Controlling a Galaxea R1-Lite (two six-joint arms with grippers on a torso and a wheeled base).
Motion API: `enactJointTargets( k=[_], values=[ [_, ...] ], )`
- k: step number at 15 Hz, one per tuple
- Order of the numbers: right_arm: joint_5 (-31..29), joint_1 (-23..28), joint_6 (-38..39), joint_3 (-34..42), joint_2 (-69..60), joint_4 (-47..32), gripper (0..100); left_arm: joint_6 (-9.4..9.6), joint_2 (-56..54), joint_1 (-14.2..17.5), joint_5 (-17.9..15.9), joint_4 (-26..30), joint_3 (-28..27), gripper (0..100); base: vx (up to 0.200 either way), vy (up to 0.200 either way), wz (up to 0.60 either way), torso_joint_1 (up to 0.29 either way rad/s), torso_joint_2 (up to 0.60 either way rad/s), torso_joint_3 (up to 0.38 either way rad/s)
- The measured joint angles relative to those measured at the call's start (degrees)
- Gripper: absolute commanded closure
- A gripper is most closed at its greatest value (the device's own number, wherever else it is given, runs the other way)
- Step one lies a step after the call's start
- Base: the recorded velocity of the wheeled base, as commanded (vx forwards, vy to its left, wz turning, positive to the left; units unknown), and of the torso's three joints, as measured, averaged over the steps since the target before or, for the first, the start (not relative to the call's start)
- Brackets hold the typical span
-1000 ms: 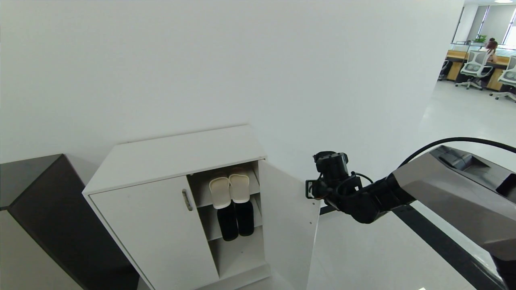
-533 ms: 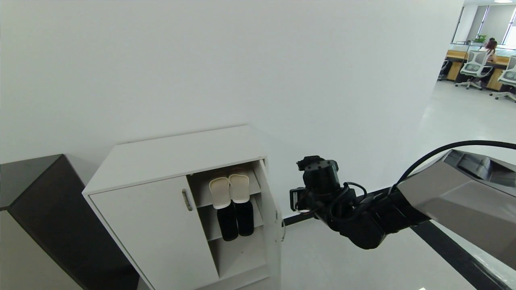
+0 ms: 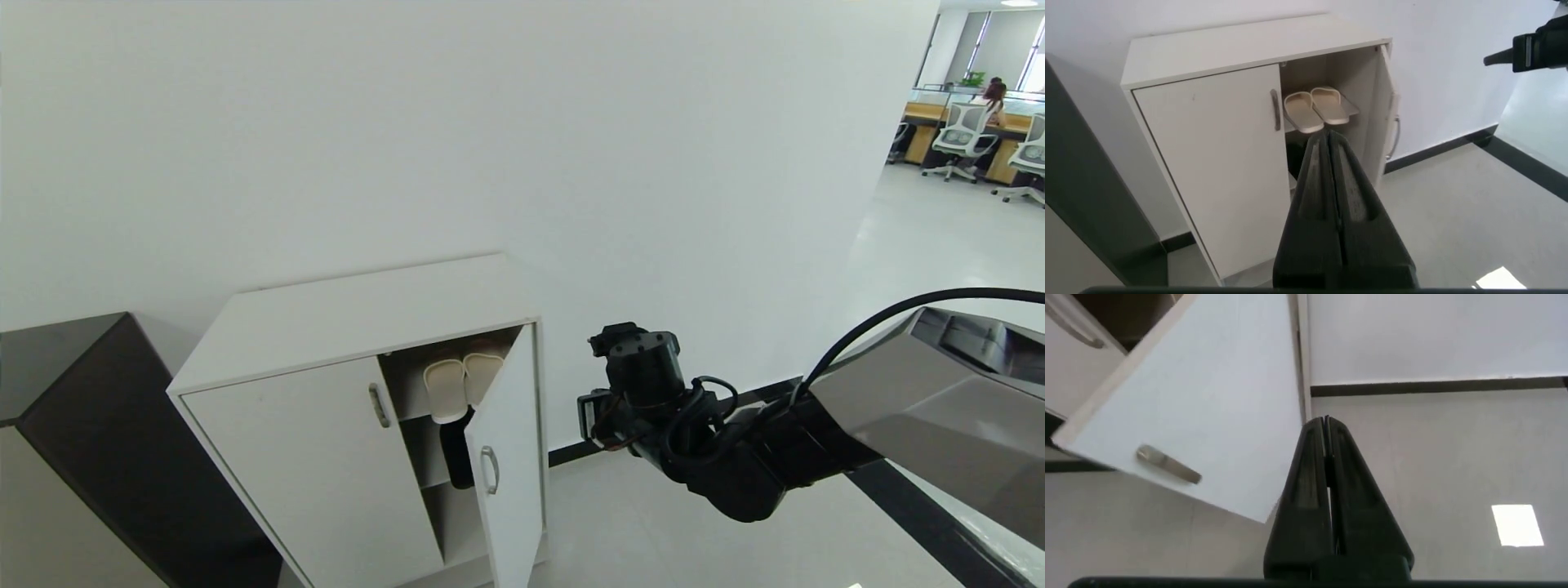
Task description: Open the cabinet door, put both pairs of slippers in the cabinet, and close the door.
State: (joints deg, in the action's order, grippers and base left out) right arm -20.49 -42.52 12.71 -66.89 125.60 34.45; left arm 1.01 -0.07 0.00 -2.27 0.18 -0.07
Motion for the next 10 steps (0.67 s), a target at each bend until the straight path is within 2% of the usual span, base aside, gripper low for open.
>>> enactJointTargets(
  k=[6, 10],
  values=[
    [1.78, -0.37, 0.22, 0.90, -0.41, 0.20, 100, -0.04, 0.00, 0.00, -0.02, 0.00, -0.04, 100, 0.000, 0.000, 0.60, 0.003, 0.00, 0.002],
    [5.61, -0.26, 0.00, 3.44, -0.51, 5.05, 100, -0.06, 0.00, -0.02, -0.02, 0.02, -0.04, 100, 0.000, 0.000, 0.00, 0.000, 0.00, 0.000]
  ],
)
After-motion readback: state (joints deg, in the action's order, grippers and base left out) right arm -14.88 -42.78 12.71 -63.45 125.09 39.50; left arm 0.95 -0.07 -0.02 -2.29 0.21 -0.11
